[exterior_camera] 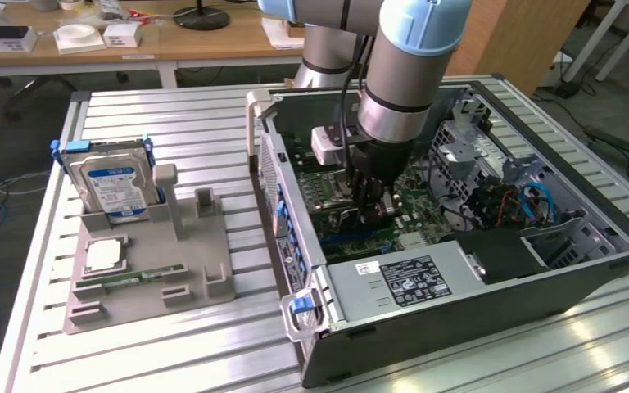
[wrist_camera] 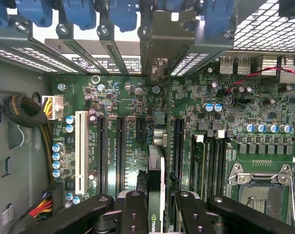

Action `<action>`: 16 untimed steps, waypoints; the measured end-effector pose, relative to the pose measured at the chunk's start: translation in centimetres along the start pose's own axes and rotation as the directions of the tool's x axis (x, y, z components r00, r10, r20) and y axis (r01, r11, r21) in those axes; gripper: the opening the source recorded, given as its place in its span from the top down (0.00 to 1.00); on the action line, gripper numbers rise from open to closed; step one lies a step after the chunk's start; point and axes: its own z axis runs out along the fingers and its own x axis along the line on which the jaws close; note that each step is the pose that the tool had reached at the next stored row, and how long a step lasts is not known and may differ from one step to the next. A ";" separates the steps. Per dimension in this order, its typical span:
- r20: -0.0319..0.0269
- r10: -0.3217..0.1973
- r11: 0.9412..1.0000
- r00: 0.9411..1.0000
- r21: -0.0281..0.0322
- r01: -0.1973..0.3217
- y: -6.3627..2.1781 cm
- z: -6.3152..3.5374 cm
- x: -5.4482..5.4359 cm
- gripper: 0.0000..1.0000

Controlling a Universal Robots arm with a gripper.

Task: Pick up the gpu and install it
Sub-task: 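Insert the gpu into the slot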

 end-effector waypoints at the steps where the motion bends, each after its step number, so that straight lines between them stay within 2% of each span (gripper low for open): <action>1: 0.000 0.000 1.000 1.000 0.000 0.000 0.00 0.00 0.0 0.73; 16: 0.000 0.000 1.000 1.000 0.000 0.000 0.00 0.28 0.0 0.73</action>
